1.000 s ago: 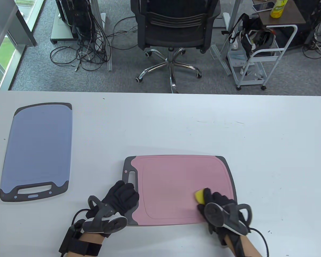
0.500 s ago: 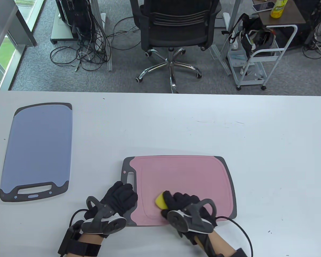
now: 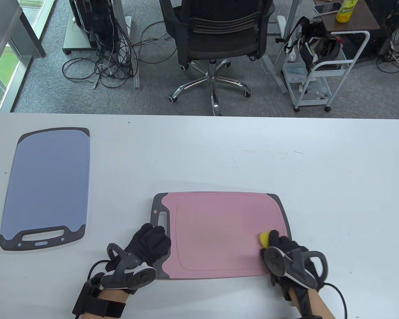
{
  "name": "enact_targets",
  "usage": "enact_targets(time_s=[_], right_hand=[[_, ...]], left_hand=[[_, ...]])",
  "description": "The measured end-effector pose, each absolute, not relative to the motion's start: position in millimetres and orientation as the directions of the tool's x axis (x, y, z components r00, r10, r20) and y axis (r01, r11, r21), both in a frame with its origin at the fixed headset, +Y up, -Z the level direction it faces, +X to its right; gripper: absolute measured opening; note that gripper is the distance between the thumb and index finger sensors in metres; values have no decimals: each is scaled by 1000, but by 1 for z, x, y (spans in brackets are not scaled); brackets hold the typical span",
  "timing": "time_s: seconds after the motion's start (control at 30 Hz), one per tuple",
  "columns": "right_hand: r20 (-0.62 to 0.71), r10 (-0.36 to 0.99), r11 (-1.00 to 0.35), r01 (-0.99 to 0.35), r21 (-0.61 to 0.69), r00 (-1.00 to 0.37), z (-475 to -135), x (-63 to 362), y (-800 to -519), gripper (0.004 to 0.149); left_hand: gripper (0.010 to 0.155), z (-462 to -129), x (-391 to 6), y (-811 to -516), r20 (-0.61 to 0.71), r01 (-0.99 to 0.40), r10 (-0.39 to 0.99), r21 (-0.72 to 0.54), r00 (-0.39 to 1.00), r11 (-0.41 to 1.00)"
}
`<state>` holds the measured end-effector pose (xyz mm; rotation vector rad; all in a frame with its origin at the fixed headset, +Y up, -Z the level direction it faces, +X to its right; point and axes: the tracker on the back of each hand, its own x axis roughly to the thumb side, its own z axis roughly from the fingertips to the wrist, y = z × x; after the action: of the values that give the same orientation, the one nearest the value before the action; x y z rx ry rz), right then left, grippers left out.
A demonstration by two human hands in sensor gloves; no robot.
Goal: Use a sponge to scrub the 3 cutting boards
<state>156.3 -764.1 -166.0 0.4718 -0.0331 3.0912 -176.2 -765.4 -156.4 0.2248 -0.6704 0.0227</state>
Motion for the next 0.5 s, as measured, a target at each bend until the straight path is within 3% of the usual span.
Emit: enact_targets(time_s=[0.07, 0.17, 0.27, 0.37, 0.5], right_hand=[[438, 66, -997, -77, -6, -897, -157, 103, -757, 71], [607, -27, -997, -20, -70, -794, -141, 27, -744, 73], [652, -42, -993, -43, -114, -757, -131, -14, -737, 74], [651, -69, -990, -28, -137, -756, -132, -9, -740, 74], [609, -65, -989, -29, -143, -790, -138, 43, -750, 74]], left_hand=[[43, -157, -176, -765, 618, -91, -54, 200, 784, 976], [42, -158, -176, -765, 609, -84, -56, 198, 791, 977], [42, -159, -177, -765, 582, -81, -54, 203, 811, 976], [42, -160, -179, -765, 571, -82, -54, 209, 819, 974], [42, -163, -180, -765, 558, -75, -57, 210, 828, 975]])
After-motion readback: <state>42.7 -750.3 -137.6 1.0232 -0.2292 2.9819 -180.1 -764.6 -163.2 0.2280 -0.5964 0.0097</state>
